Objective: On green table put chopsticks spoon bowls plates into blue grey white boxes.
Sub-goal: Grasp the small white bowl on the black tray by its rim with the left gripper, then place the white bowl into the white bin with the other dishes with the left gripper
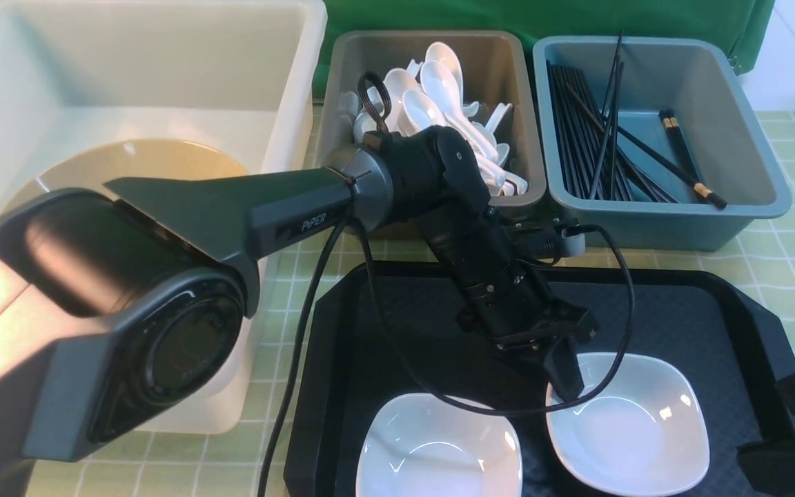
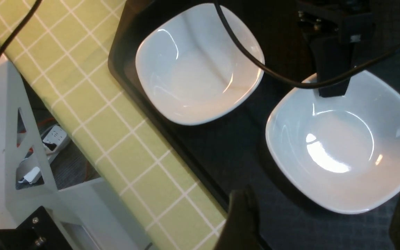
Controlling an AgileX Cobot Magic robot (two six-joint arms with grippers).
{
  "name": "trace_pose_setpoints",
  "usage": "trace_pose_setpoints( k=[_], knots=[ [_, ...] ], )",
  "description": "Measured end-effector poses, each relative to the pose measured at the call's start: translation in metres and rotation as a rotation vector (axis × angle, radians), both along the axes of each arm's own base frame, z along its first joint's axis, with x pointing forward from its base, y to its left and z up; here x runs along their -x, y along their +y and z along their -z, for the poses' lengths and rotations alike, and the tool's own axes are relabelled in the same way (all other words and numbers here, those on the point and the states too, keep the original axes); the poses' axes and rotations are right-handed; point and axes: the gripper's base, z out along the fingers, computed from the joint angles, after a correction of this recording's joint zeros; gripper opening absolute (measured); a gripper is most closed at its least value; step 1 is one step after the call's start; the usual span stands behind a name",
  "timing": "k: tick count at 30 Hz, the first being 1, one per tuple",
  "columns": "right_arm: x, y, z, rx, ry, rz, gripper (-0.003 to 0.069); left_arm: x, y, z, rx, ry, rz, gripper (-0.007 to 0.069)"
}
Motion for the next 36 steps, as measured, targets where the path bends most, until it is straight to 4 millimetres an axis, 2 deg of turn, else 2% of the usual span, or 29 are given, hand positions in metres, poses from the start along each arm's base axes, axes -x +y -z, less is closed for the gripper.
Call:
trace_pose_setpoints(
  k=[2, 6, 8, 9, 10, 11, 12, 14, 16, 17, 18, 19, 20, 23, 26, 28, 29, 30, 31, 32, 33, 36],
  knots=[
    [0.0, 0.0, 0.0, 0.002, 0.0, 0.002, 0.0536, 0.0, 0.0, -0.002, 0.009, 0.0, -0.001, 0.0015],
    [0.0, 0.0, 0.0, 0.005, -0.001, 0.002, 0.0536, 0.001, 0.0, -0.014, 0.023, -0.023, 0.003, 0.0015],
    [0.0, 0.0, 0.0, 0.012, -0.011, -0.011, 0.0536, -0.002, 0.006, -0.034, 0.048, -0.058, -0.007, 0.0015],
    [0.0, 0.0, 0.0, 0.013, -0.012, -0.012, 0.0536, -0.003, 0.008, -0.036, 0.051, -0.059, -0.011, 0.0015],
    [-0.001, 0.0, 0.0, 0.016, -0.024, -0.019, 0.0536, -0.009, 0.016, -0.056, 0.079, -0.095, -0.034, 0.0015],
    [-0.001, 0.0, 0.0, 0.015, -0.025, -0.021, 0.0536, -0.011, 0.017, -0.059, 0.083, -0.101, -0.04, 0.0015],
    [-0.001, 0.001, -0.002, 0.001, -0.04, -0.031, 0.0536, -0.018, 0.03, -0.083, 0.113, -0.145, -0.076, 0.0015],
    [-0.001, 0.005, -0.007, -0.033, -0.077, -0.074, 0.0536, -0.028, 0.056, -0.118, 0.15, -0.204, -0.149, 0.0015],
    [-0.003, 0.009, -0.014, -0.072, -0.108, -0.113, 0.0536, -0.036, 0.079, -0.139, 0.167, -0.24, -0.209, 0.0015],
    [-0.006, 0.015, -0.026, -0.13, -0.15, -0.164, 0.0536, -0.042, 0.114, -0.169, 0.187, -0.297, -0.298, 0.0015],
    [-0.009, 0.017, -0.031, -0.144, -0.166, -0.184, 0.0536, -0.04, 0.127, -0.182, 0.197, -0.323, -0.327, 0.0015],
    [-0.013, 0.021, -0.036, -0.164, -0.176, -0.206, 0.0536, -0.043, 0.148, -0.194, 0.2, -0.347, -0.379, 0.0015],
    [-0.019, 0.027, -0.045, -0.19, -0.193, -0.243, 0.0536, -0.04, 0.18, -0.21, 0.202, -0.376, -0.45, 0.0015],
    [-0.033, 0.045, -0.059, -0.198, -0.216, -0.349, 0.0536, -0.029, 0.242, -0.23, 0.19, -0.42, -0.606, 0.0015],
    [-0.043, 0.072, -0.067, -0.204, -0.228, -0.475, 0.0536, -0.016, 0.302, -0.231, 0.16, -0.416, -0.776, 0.0015],
    [-0.05, 0.1, -0.07, -0.209, -0.23, -0.577, 0.0536, -0.003, 0.348, -0.223, 0.141, -0.387, -0.925, 0.0015],
    [-0.049, 0.104, -0.072, -0.211, -0.24, -0.598, 0.0536, -0.002, 0.352, -0.223, 0.14, -0.384, -0.938, 0.0015],
    [-0.052, 0.13, -0.074, -0.201, -0.247, -0.678, 0.0534, 0.012, 0.39, -0.215, 0.129, -0.355, -1.073, 0.0015],
    [-0.053, 0.142, -0.073, -0.195, -0.248, -0.709, 0.0533, 0.018, 0.401, -0.211, 0.125, -0.342, -1.112, 0.0015],
    [-0.054, 0.144, -0.073, -0.189, -0.25, -0.717, 0.0531, 0.021, 0.408, -0.21, 0.121, -0.341, -1.139, 0.0015],
    [-0.058, 0.165, -0.073, -0.174, -0.25, -0.767, 0.0517, 0.037, 0.433, -0.204, 0.109, -0.324, -1.24, 0.0015],
    [-0.071, 0.193, -0.07, -0.166, -0.224, -0.784, 0.0459, 0.064, 0.467, -0.193, 0.094, -0.295, -1.435, 0.0015]
  ],
)
